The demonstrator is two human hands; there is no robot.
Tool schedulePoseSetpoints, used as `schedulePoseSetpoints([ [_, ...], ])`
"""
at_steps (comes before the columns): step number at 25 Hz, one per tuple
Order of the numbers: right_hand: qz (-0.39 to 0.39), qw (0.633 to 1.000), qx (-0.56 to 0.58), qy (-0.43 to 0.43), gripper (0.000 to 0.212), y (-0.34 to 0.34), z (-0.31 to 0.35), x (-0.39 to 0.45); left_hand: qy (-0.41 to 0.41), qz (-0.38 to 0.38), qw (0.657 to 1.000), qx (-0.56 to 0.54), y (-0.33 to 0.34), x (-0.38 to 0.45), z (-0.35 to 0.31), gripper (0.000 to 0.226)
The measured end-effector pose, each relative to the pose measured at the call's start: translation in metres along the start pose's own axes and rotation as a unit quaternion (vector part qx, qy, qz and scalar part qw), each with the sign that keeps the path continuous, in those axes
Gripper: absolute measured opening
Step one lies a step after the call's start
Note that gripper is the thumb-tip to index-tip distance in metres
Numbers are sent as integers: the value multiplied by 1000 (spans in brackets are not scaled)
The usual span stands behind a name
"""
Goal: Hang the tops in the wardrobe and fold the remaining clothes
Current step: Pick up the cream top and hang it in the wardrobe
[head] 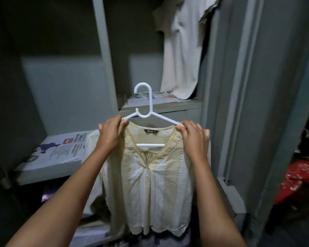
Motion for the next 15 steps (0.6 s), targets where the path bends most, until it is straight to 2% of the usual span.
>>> schedulePoseSetpoints([
  [3,-87,993,-57,57,20,-49,6,11,50,-31,998,-18,-3,38,-29,30],
  [8,-203,956,-142,156,23,-122,20,25,87,-99,990,-49,-24,77,-49,37],
  [15,-250,930,-190,189,27,-171,66,125,112,-122,986,-23,-73,157,-60,60],
])
Point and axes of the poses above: each hand's wrist, its own x-axis towards the middle knuckle, its own y-axis out of the palm, z = x × y, the point moved 7 cm from there along x, towards the middle knuckle, and after that the axes turned 12 degrees about -x, right-handed, at the moved point
